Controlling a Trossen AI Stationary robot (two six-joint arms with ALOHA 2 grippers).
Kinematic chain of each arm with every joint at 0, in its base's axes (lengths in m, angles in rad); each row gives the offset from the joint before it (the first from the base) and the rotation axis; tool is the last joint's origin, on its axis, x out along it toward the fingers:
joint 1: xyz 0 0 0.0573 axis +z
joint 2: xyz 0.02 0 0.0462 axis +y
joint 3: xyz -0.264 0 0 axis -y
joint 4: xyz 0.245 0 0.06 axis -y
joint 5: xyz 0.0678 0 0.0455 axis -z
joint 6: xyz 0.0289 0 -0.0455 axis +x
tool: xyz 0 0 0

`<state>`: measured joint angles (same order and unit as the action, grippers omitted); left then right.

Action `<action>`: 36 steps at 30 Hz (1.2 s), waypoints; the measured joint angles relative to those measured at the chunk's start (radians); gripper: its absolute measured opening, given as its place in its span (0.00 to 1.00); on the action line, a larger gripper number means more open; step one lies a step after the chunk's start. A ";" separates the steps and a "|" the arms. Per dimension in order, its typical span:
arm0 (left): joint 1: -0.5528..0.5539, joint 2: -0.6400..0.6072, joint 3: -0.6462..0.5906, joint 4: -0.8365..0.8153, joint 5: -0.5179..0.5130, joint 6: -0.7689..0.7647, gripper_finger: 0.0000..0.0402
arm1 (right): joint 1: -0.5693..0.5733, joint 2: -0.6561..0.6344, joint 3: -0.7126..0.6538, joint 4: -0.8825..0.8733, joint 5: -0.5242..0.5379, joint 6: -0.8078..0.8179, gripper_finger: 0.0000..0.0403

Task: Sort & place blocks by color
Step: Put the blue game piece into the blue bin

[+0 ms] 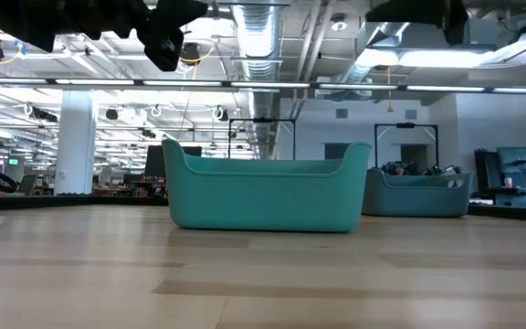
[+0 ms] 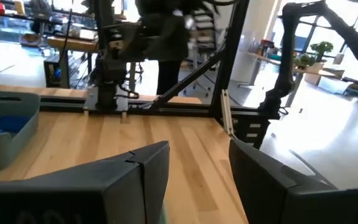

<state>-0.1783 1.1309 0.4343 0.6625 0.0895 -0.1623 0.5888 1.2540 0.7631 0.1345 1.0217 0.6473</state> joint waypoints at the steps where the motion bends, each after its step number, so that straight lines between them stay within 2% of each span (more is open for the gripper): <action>1: 0.000 0.000 0.000 -0.005 -0.008 0.000 0.38 | 0.008 0.028 0.000 0.052 0.011 -0.047 0.45; 3: 0.000 0.000 0.000 -0.032 -0.037 0.000 0.38 | 0.016 0.083 0.000 0.154 -0.004 -0.124 0.42; 7: 0.000 0.000 0.000 -0.145 -0.096 -0.036 0.38 | 0.002 0.138 0.000 0.264 -0.131 -0.162 0.35; 12: 0.000 0.000 0.000 -0.239 -0.095 -0.113 0.38 | -0.042 0.137 0.000 0.302 -0.258 -0.219 0.24; 15: 0.000 0.000 0.024 -0.320 -0.057 -0.142 0.38 | -0.035 0.127 -0.001 0.340 -0.262 -0.253 0.19; 18: -0.006 0.000 0.088 -0.498 -0.001 -0.158 0.38 | -0.011 0.166 0.001 0.381 -0.264 -0.254 0.16; 22: -0.044 0.000 0.165 -0.771 0.001 -0.161 0.38 | 0.005 0.221 0.001 0.466 -0.266 -0.286 0.16; 27: -0.127 0.000 0.185 -0.984 0.036 -0.203 0.38 | -0.022 0.223 0.001 0.506 -0.283 -0.325 0.16; 31: -0.218 0.000 0.184 -1.091 0.037 -0.308 0.38 | -0.029 0.222 0.000 0.503 -0.298 -0.303 0.16; 36: -0.347 0.000 0.184 -1.106 -0.003 -0.390 0.38 | -0.030 0.222 0.000 0.504 -0.299 -0.294 0.16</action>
<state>-0.5255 1.1309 0.6186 -0.4431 0.0863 -0.5525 0.5585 1.4761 0.7631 0.6382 0.7227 0.3536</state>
